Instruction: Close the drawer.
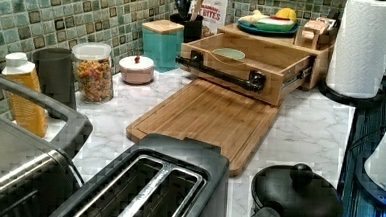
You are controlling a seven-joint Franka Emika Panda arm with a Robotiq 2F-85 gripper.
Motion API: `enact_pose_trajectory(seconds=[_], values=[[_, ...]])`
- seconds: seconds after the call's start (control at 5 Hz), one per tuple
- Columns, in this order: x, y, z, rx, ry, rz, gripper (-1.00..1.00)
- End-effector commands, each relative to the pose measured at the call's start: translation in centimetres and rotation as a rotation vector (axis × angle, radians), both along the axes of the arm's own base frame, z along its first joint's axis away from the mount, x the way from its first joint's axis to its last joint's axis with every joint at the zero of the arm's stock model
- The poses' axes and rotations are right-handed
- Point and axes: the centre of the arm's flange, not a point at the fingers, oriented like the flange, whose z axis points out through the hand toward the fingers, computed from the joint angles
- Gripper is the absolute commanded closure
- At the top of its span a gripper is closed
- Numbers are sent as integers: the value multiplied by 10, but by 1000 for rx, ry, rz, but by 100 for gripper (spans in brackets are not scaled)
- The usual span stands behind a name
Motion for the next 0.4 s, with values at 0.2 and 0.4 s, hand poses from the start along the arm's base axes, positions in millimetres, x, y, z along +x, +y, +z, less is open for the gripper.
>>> enact_pose_trajectory(seconds=[0.2, 0.4], values=[[0, 1, -4, 6, -3, -3, 100], [-5, 6, -19, -3, -5, 150, 100]])
